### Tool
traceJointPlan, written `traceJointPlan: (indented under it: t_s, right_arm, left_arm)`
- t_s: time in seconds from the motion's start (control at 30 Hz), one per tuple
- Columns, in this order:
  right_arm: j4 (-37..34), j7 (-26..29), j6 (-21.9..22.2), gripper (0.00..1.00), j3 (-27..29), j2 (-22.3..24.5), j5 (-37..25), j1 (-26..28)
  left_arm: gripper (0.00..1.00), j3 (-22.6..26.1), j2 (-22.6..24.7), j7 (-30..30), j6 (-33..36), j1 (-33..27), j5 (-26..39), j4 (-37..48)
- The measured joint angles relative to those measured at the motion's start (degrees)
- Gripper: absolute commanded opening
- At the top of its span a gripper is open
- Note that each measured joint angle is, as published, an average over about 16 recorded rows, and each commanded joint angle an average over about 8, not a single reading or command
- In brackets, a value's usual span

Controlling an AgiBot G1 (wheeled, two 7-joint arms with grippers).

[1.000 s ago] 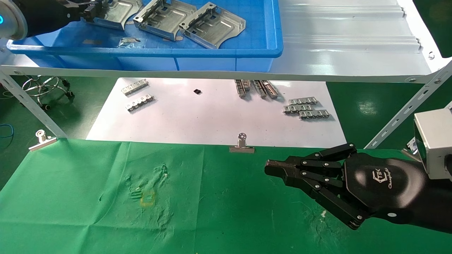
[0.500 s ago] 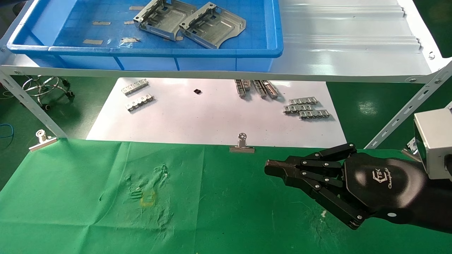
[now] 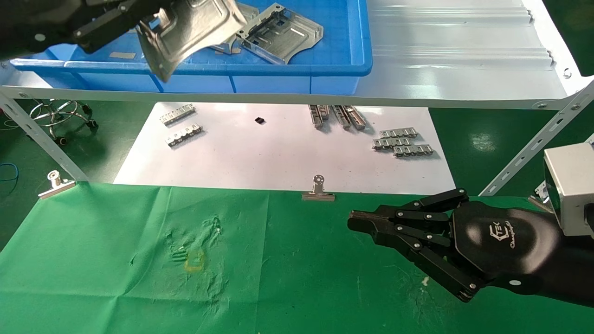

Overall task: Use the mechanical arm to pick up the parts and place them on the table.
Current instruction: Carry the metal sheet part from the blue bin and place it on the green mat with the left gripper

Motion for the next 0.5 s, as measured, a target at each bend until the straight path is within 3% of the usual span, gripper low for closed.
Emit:
traceJointPlan:
  t_s: [0.23, 0.5]
  right_arm:
    - [0.0, 0.0, 0.0, 0.0, 0.0, 0.0, 0.0, 0.0]
    - [0.0, 0.0, 0.0, 0.0, 0.0, 0.0, 0.0, 0.0]
  left_arm:
    - [0.0, 2.89, -4.24, 4.62, 3.78, 6.67, -3.33, -8.47]
    - [0.0, 9.78, -9.72, 10.03, 3.79, 15.77, -8.05, -21.65]
